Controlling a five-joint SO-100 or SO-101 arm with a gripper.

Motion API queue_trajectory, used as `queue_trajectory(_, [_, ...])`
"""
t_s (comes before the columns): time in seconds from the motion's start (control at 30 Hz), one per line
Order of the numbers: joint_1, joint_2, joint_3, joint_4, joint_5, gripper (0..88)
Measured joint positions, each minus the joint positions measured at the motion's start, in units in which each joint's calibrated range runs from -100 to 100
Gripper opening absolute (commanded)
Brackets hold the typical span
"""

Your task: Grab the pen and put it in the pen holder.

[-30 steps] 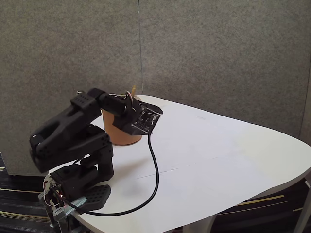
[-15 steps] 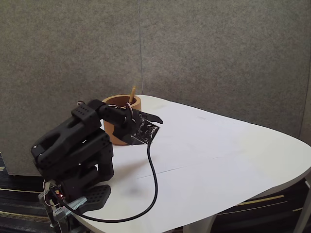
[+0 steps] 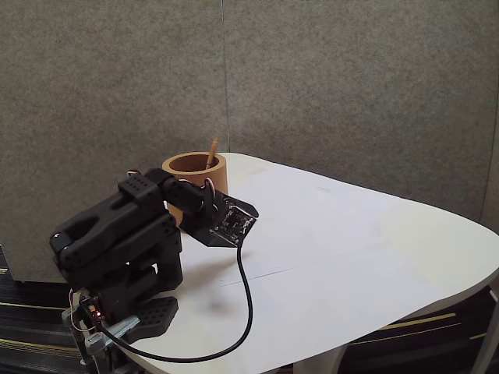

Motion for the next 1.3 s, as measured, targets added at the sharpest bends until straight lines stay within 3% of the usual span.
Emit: queue_trajectory(1.3, [-0.07, -0.34, 0.09, 3.47, 0.00, 29.0])
